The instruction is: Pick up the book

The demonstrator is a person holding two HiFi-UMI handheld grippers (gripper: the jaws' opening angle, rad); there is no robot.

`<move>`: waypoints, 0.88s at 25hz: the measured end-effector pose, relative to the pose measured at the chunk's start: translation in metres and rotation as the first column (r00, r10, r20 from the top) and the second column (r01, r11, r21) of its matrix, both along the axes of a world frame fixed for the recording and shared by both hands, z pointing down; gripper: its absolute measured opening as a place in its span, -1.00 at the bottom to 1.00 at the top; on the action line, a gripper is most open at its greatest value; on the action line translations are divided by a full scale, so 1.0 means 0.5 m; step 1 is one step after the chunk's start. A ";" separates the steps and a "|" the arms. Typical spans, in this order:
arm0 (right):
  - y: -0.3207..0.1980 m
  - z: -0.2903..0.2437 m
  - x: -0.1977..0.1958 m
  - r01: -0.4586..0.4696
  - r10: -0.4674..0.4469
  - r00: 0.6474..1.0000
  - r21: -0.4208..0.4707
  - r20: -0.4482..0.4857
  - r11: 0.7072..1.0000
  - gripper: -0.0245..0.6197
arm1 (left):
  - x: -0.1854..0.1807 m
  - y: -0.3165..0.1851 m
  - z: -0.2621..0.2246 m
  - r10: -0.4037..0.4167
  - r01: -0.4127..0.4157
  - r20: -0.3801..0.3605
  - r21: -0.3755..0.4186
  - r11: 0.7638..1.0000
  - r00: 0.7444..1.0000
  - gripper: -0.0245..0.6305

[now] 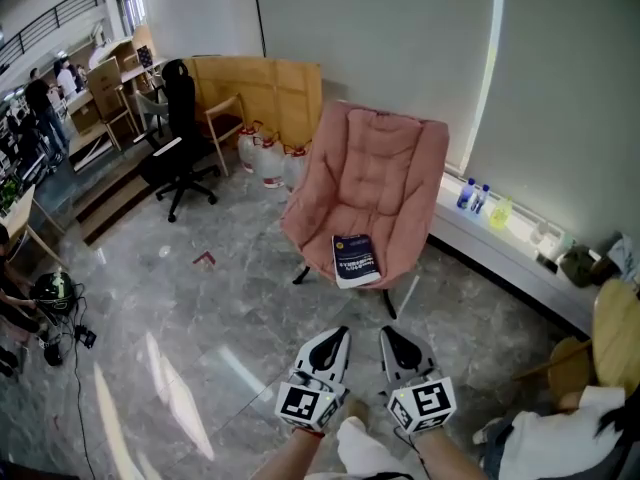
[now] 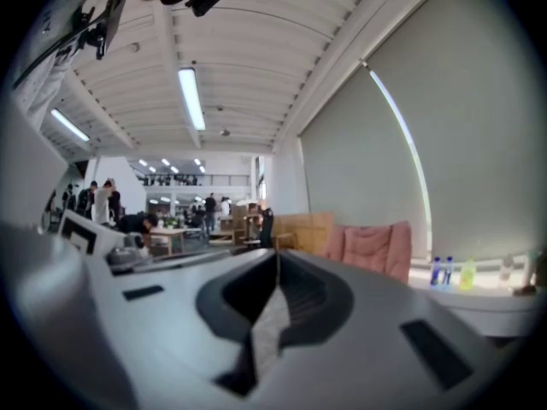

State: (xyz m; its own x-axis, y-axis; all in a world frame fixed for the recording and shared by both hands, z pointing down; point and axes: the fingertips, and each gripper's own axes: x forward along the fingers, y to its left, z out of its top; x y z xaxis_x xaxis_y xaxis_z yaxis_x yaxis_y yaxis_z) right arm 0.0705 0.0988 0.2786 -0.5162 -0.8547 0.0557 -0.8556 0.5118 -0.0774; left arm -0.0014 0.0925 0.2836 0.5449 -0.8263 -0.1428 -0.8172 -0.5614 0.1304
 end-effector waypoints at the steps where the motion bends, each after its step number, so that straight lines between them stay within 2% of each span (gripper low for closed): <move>1: -0.014 0.002 0.002 0.000 0.000 1.000 -0.001 -0.001 1.000 -0.88 | 0.002 -0.015 0.002 0.001 -0.001 0.001 -0.001 1.000 1.000 -0.89; 12: -0.154 0.034 0.014 -0.024 0.023 0.999 -0.031 -0.028 0.999 -0.88 | 0.017 -0.159 0.026 -0.004 0.004 -0.004 -0.022 1.000 1.000 -0.89; 22: -0.278 0.061 -0.023 0.008 -0.008 1.000 -0.023 -0.030 1.000 -0.88 | -0.023 -0.270 0.065 -0.045 0.045 0.009 -0.032 0.998 0.999 -0.89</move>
